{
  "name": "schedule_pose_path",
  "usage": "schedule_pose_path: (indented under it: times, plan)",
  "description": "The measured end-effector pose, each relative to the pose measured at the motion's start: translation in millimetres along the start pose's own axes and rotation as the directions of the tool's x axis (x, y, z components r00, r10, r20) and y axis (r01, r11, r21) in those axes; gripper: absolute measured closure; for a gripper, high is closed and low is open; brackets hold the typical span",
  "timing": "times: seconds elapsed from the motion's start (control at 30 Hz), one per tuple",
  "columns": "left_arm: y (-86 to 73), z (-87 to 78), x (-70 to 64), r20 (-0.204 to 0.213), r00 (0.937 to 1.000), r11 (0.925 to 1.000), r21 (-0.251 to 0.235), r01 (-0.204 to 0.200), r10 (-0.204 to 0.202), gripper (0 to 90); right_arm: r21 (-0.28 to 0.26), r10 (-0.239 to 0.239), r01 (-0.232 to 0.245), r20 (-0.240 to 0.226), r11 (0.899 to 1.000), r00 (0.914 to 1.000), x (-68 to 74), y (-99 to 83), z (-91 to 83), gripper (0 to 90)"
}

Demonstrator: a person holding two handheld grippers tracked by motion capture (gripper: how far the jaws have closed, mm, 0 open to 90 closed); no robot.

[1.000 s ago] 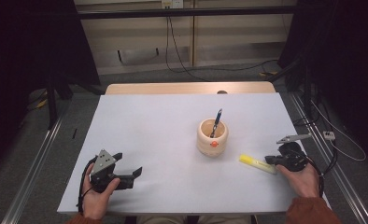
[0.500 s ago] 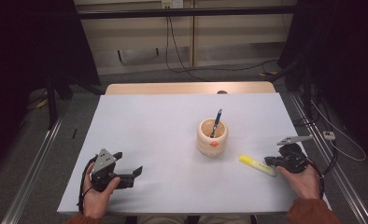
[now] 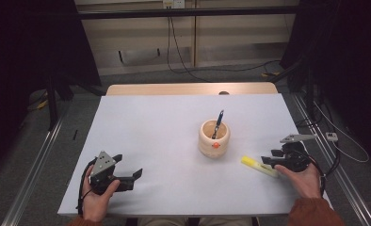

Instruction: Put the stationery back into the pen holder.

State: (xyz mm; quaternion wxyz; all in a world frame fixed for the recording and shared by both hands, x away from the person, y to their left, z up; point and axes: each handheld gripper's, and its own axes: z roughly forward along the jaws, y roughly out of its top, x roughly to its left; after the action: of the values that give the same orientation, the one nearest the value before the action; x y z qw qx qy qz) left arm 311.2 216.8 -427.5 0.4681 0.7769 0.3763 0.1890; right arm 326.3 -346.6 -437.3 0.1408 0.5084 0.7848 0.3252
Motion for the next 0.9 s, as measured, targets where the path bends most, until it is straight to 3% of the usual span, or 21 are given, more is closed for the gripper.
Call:
schedule_pose_path:
  times: [0.13, 0.3, 0.53, 0.9]
  plan:
    - [0.0, -2.1, -0.7, -0.004, 1.0000, 1.0000, -0.003, 0.000, 0.000, 7.9, -0.025, -0.022, 0.022, -0.021, 0.999, 0.9995, -0.5, 3.2, -2.2, 23.7]
    - [-0.1, -1.3, -1.2, -0.001, 1.0000, 1.0000, 0.001, -0.002, 0.002, 7.8, -0.050, -0.031, 0.030, -0.004, 0.998, 0.9995, -3.3, 4.4, -8.1, 8.9]
    - [-0.1, -0.7, -0.7, 0.002, 1.0000, 1.0000, 0.000, -0.007, 0.007, 7.8, -0.092, -0.025, 0.026, 0.007, 0.995, 0.9997, -4.3, 4.0, -19.0, 7.2]
    - [-0.2, -0.5, -1.5, 0.003, 0.9999, 0.9999, 0.009, -0.014, 0.014, 7.8, -0.076, -0.124, 0.119, -0.053, 0.990, 0.9909, 18.6, 16.2, -14.8, 9.7]
